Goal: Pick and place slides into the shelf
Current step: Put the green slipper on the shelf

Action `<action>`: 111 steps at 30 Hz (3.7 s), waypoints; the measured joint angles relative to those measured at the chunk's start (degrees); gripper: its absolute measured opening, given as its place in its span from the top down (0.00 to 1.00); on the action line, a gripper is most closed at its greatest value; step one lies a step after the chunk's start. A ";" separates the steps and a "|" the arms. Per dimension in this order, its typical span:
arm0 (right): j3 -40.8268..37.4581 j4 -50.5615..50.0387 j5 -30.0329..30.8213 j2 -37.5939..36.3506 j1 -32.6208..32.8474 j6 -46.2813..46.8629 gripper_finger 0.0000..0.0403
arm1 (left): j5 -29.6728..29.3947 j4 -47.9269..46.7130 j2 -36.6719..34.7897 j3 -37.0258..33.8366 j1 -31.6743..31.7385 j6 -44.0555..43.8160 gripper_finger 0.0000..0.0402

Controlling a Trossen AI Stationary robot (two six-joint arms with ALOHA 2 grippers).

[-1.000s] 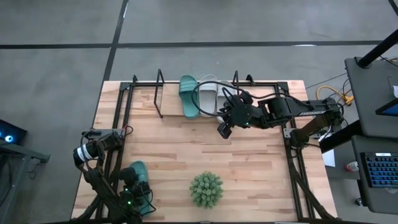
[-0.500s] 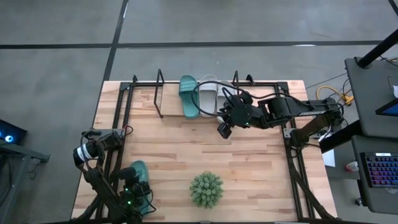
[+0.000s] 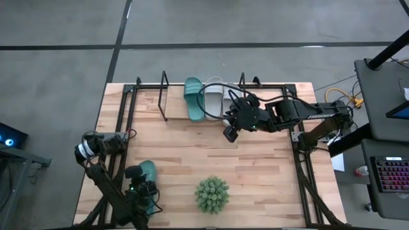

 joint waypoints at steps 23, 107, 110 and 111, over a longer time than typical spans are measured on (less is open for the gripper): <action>0.02 -0.04 0.10 0.00 0.00 -0.02 0.84 | -16.27 -2.00 -11.51 -0.02 13.39 18.33 1.00; 0.02 -0.18 0.60 0.00 0.00 -0.06 0.84 | -32.49 47.09 -29.72 -5.65 66.67 95.84 1.00; 0.02 -0.33 0.60 0.00 0.00 -0.04 0.84 | -32.45 47.11 -29.93 -7.23 67.63 96.24 1.00; 0.02 -0.31 0.60 0.00 -0.02 -0.02 0.84 | -32.20 47.13 -30.31 -7.80 68.07 96.61 1.00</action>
